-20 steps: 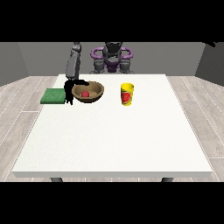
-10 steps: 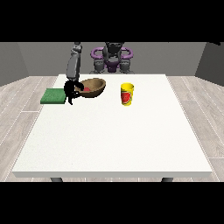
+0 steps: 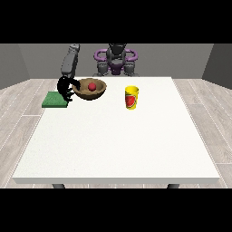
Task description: Pick the cup and pour the ball into the bowl, then pick the bowl and place it on the pad
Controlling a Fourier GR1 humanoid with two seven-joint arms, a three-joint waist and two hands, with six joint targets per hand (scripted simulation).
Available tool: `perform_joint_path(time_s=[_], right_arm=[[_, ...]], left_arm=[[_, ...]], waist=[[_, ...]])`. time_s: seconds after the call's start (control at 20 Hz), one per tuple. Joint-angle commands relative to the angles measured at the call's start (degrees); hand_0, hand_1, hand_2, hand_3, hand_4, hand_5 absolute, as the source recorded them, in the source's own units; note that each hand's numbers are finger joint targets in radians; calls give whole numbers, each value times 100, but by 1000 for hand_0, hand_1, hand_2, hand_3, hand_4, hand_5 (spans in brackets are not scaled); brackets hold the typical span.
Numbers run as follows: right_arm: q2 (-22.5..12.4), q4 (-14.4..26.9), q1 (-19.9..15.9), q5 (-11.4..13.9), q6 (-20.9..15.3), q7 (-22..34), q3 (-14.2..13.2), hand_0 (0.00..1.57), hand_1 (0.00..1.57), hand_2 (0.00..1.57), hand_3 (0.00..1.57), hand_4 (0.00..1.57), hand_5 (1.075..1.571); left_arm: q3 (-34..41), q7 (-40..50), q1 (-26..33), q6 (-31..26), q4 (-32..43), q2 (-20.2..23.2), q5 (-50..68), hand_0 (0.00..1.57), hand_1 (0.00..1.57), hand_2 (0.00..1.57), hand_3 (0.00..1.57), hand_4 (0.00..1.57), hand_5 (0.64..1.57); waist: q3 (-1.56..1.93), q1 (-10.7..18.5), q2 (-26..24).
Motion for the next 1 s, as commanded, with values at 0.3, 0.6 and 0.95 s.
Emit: perform_joint_path(time_s=[0.3, 0.6, 0.95], right_arm=[[-1380, 77, -446, 348, 409, 883, 102, 1571, 1571, 1571, 1571, 978, 1570], [-1104, -138, -621, 491, 199, 1178, 336, 1571, 1571, 1571, 1571, 978, 1570], [-1892, 639, -790, 120, 985, 72, -374, 1571, 1571, 1571, 338, 996, 1569]], left_arm=[[414, -353, 214, -293, 693, 586, 82, 0, 0, 0, 0, 700, 1566], [305, -1186, 653, -200, 1016, 419, -351, 0, 0, 0, 0, 703, 1560], [466, -1800, 589, -222, 756, 585, -361, 0, 0, 0, 0, 669, 1556]], waist=[[32, -407, 168], [31, -655, -59], [39, -538, 1116]])
